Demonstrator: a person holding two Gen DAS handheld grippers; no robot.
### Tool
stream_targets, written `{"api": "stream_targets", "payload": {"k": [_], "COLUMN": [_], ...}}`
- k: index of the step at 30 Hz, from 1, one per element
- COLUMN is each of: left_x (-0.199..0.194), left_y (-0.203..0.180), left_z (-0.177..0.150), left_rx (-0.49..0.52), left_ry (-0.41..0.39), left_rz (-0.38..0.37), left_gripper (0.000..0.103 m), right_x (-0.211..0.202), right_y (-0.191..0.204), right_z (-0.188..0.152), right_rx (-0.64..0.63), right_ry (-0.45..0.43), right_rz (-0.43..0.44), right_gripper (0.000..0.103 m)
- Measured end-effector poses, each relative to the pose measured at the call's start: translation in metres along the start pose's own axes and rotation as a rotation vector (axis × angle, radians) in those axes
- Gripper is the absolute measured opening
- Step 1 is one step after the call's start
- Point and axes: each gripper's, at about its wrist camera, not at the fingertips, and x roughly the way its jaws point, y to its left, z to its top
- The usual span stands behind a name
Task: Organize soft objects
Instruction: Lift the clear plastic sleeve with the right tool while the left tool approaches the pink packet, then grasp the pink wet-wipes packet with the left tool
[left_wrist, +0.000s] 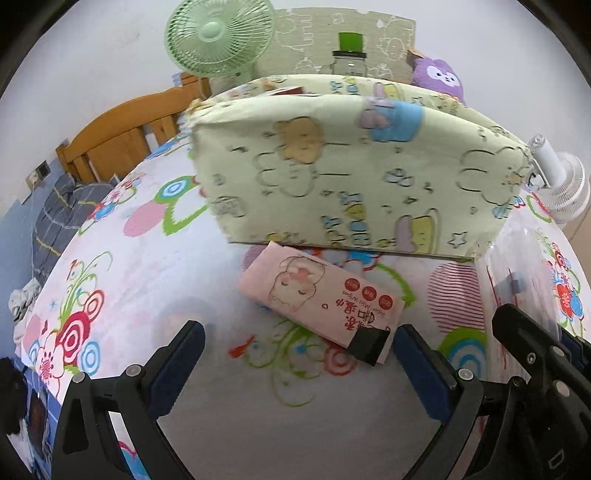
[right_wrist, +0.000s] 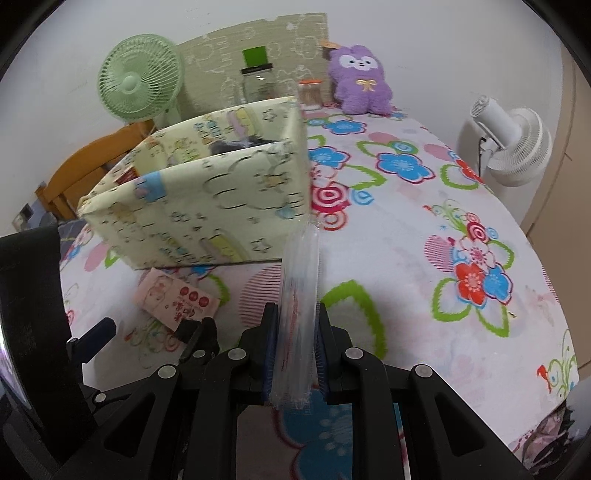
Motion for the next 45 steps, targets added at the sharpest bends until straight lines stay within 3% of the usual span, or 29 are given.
{"api": "stream_targets", "payload": {"k": [11,21,36,45], "left_x": [-0.002,0.004,0.019,0.017], "left_y": [0.015,0.001,-0.007,-0.001], "left_z": [-0.001,0.008,0.027,0.025], "left_rx": [-0.023,0.005,0.035,0.040], "left_ry": [0.020,0.024,-0.012,-0.045], "left_rz": [0.031,-0.002,0.012,-0.041], "left_gripper": [0.099,0.099,0.099,0.071], "right_x": [0.002,0.003,0.013,0.018], "right_y": [0.020,0.007,-0.010,-0.002], "right_z": [-0.002,0.006,0.019,0.021], "right_rx": [-0.037,-0.024,0.054,0.039], "right_ry": [0.007,0.009,0.018,0.026], "right_rz": [0.052,0.039,0.071,0.091], "right_gripper": [0.021,0.021,0.021,0.021]}}
